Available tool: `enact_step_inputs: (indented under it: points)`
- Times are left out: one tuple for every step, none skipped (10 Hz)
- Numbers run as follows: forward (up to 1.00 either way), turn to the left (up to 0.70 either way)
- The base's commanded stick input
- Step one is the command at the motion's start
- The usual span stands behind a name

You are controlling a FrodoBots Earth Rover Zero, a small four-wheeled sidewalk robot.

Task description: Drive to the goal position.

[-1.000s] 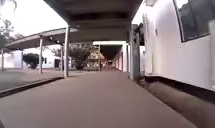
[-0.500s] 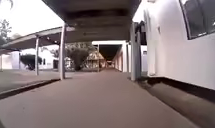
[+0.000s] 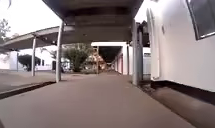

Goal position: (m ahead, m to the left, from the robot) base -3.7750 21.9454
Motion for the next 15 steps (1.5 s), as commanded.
enact_step_inputs:
  points:
    - [0.7,0.0]
    - [0.7,0.0]
    - [0.7,0.0]
    - [0.7,0.0]
    - [0.7,0.0]
    - [0.7,0.0]
    - [0.7,0.0]
    - [0.7,0.0]
    - [0.7,0.0]
    - [0.7,0.0]
    - [0.7,0.0]
    - [0.7,0.0]
    - [0.7,0.0]
    - [0.7,0.0]
    - [0.7,0.0]
